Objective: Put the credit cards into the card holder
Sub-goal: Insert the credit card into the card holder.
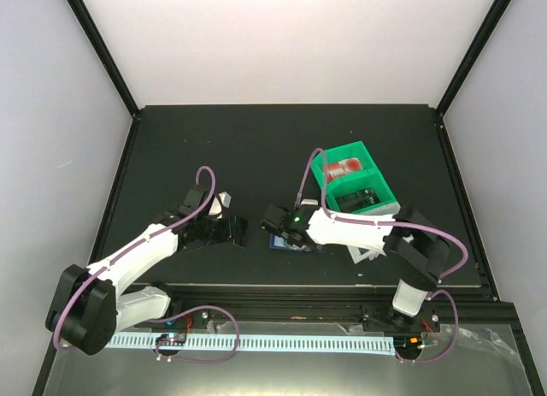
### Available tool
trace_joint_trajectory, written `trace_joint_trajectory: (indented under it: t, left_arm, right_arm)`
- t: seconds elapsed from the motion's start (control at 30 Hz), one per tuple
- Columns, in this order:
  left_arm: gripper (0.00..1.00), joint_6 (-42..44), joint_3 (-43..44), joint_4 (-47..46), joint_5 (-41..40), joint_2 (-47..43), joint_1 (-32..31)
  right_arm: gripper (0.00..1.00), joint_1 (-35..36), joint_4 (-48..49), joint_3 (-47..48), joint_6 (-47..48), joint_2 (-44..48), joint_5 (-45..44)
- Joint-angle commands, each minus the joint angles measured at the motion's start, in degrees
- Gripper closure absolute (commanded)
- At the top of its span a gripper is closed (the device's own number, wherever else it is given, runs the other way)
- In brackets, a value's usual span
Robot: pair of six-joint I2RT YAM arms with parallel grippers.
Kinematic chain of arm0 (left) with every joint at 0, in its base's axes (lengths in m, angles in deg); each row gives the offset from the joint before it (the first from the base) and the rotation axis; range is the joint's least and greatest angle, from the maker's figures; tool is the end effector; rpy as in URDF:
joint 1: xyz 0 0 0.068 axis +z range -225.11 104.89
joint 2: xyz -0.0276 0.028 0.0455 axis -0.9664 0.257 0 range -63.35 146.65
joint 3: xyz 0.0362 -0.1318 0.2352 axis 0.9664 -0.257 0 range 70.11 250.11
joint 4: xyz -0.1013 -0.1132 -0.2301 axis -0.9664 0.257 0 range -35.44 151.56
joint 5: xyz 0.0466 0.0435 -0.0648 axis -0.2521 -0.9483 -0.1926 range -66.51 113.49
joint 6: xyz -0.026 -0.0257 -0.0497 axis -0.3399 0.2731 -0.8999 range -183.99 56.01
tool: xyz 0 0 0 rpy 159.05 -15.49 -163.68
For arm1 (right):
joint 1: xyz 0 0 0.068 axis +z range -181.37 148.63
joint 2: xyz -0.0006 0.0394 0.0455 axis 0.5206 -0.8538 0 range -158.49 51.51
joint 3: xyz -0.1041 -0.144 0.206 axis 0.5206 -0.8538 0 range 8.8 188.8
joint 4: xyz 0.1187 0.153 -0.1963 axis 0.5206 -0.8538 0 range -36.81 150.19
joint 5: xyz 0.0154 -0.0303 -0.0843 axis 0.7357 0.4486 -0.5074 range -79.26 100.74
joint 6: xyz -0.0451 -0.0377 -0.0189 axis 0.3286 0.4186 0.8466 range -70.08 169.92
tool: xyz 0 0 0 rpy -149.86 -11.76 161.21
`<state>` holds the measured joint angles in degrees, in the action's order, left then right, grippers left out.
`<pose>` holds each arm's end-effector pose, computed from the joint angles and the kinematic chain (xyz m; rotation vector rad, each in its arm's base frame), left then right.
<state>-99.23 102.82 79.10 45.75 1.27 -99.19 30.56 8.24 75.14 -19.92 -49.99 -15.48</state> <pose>0.1977 -0.1077 0.1671 -0.1029 2.6946 -0.8618 0.1712 0.2777 0.1550 0.2018 2.6895 -0.1942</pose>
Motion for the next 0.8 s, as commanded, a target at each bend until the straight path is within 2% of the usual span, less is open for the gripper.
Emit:
trace_joint_trajectory:
  t: [0.0, 0.27, 0.57, 0.77]
  left_arm:
    - [0.99, -0.6, 0.3, -1.4, 1.5, -0.3, 0.2]
    - [0.98, -1.4, -0.1, -1.0, 0.7, -3.1, 0.1]
    - [0.98, -4.2, -0.7, -3.4, 1.1, -3.3, -0.1]
    - [0.98, -5.9, -1.0, -3.8, 0.7, -3.4, -0.7]
  right_arm:
    - [0.99, -3.7, 12.6, -6.9, 9.7, 3.9, 7.1]
    - [0.99, -11.1, 29.6, -15.3, 26.8, 5.2, 21.8]
    - [0.99, -11.3, 30.0, -10.0, 29.1, 2.7, 23.9]
    - [0.99, -11.3, 29.5, -9.9, 29.8, 2.9, 24.7]
